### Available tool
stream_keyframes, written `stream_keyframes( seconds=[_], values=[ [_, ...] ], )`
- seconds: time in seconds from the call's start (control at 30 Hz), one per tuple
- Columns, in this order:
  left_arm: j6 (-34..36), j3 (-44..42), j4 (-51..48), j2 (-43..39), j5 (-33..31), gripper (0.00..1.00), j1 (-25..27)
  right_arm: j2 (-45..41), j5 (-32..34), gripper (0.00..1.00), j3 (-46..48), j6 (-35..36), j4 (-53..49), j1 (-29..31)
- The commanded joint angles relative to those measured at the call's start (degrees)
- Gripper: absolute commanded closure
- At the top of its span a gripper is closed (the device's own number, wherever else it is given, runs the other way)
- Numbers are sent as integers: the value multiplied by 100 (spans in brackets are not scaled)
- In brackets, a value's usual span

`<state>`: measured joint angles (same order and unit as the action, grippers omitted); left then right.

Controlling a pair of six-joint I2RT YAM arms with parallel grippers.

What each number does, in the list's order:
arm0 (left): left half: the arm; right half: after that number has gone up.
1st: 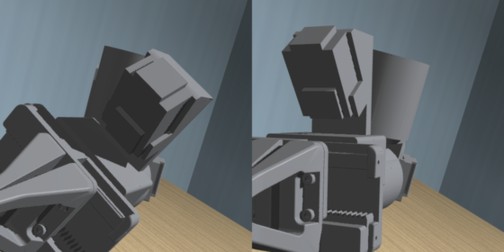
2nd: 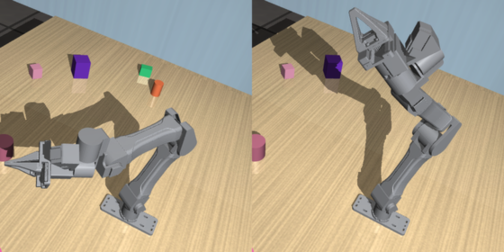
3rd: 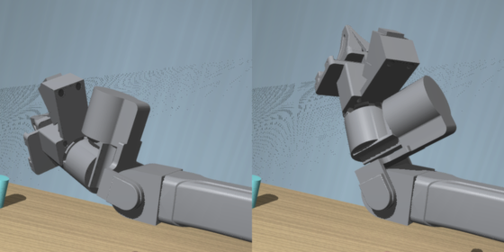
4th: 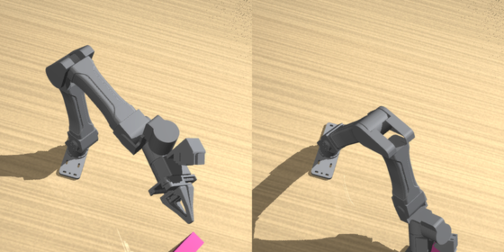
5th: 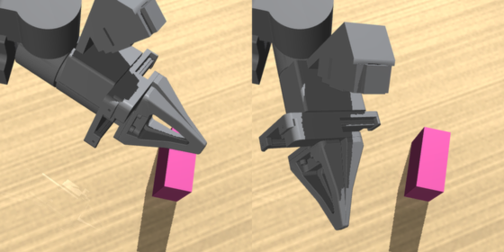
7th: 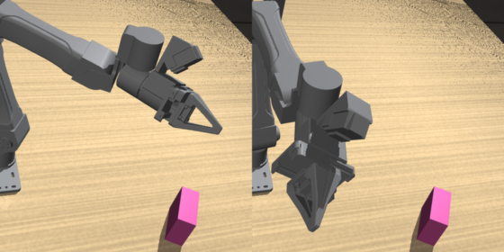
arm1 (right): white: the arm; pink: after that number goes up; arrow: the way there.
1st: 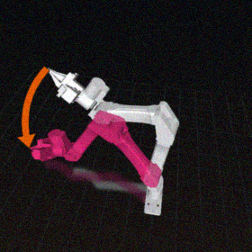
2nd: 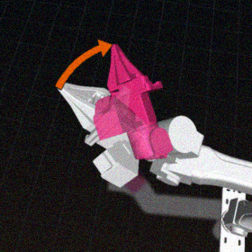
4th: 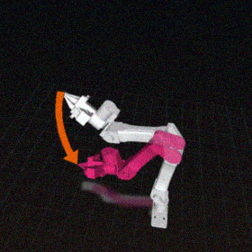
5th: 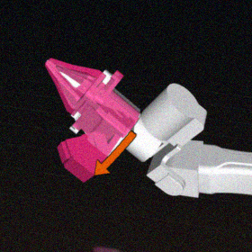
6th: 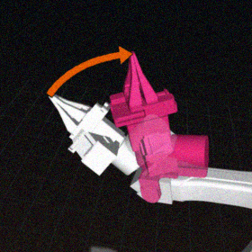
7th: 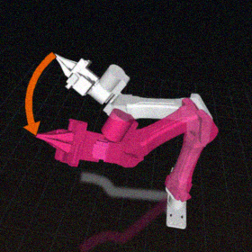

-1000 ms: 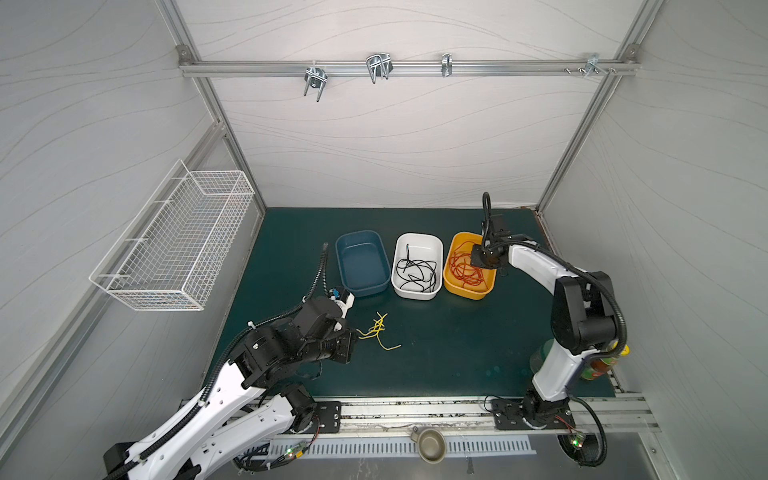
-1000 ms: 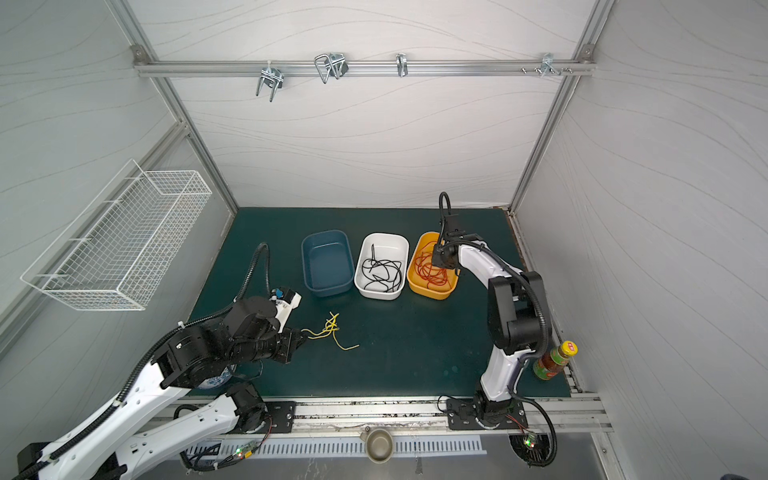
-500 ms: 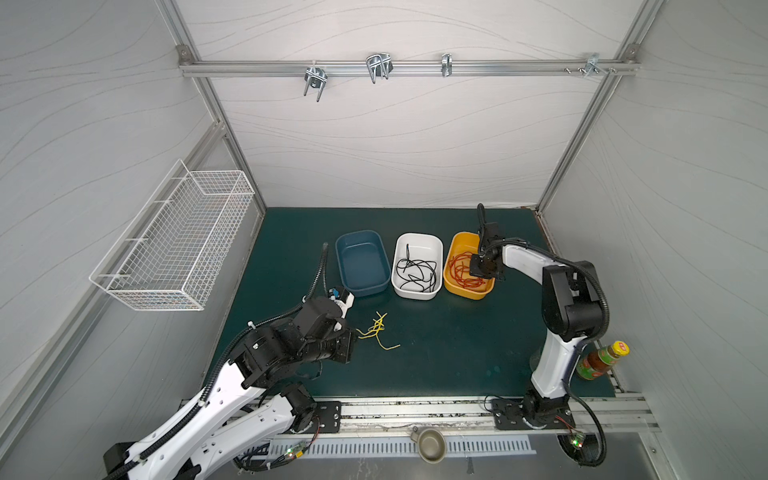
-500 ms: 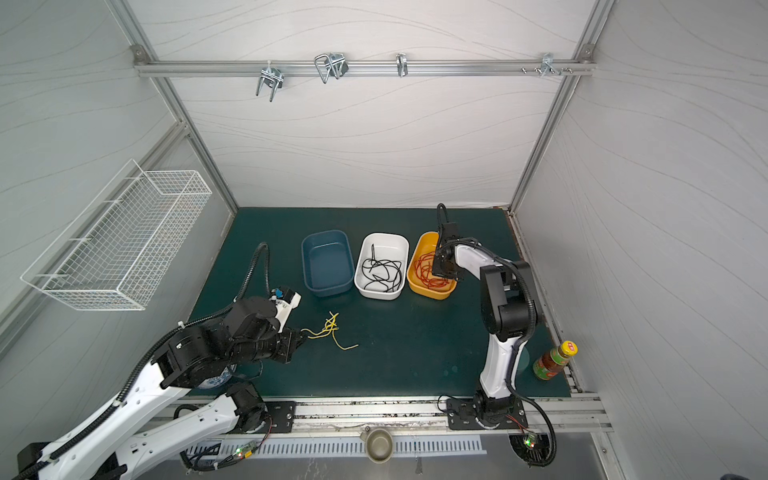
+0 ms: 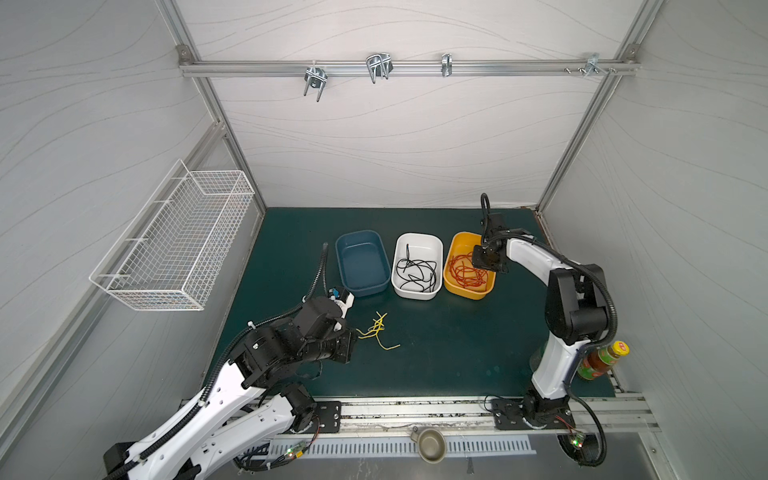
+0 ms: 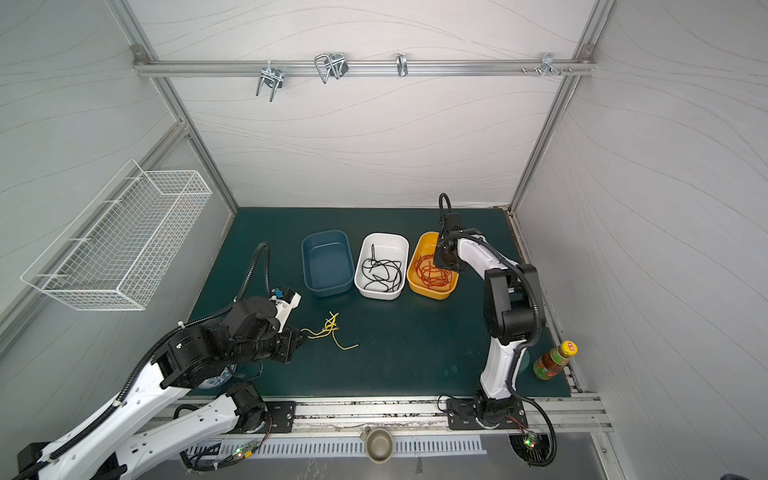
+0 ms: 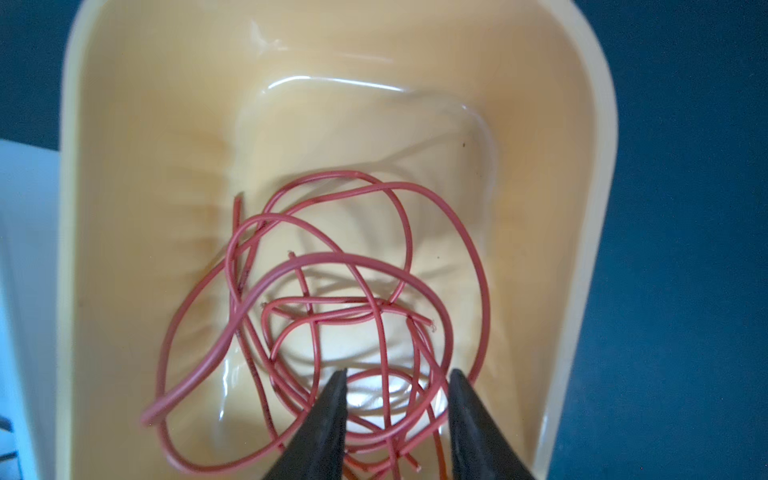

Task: Untangle the cables
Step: 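Lower the red wire into the yellow tub and open the right gripper, then move the open right gripper back to the yellow wire in the left gripper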

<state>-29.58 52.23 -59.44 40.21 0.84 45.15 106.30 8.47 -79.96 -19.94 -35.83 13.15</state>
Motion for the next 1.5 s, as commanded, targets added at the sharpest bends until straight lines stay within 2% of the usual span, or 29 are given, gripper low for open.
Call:
stream_keyframes(
  seconds=[0.0, 0.13, 0.23, 0.37, 0.53, 0.63, 0.83, 0.97, 1.07, 1.17, 1.33, 1.47],
  values=[
    [-39, 7, 187, -65, -76, 100, 1, -409, 177, 51, -196, 42, -339, -42],
    [-39, 7, 192, -31, -84, 100, 2, -892, 93, 35, -211, 42, -253, -32],
    [-30, 7, 183, 21, -49, 100, -4, -1168, 106, 19, -167, 80, -233, 39],
    [-39, 7, 189, 44, -67, 100, 12, -1531, 143, 14, -20, 130, -184, 194],
    [-56, 42, 152, 139, -84, 100, 6, -2351, 58, 11, 448, 20, 155, 301],
    [-30, 76, 143, 174, -36, 100, 6, -2947, -302, 11, 846, -121, 413, 335],
    [-11, 164, 150, 155, 45, 100, -2, -4097, -804, 11, 1677, -242, 807, 784],
    [-43, 176, 301, 159, 200, 100, -3, -4997, -1503, 12, 2530, -380, 1406, 1212],
    [-56, 183, 416, 286, 296, 100, 1, -5581, -1923, 12, 3151, -505, 1857, 1674],
    [-15, 178, 565, 391, 402, 100, -3, -6076, -2031, 12, 3832, -547, 2430, 2263],
    [147, 141, 715, 469, 558, 100, 1, -6443, -1718, 13, 4703, -415, 3134, 3390],
    [286, -38, 852, 392, 695, 100, -2, -6285, -1410, 13, 5291, -361, 3786, 4221]
  ],
)
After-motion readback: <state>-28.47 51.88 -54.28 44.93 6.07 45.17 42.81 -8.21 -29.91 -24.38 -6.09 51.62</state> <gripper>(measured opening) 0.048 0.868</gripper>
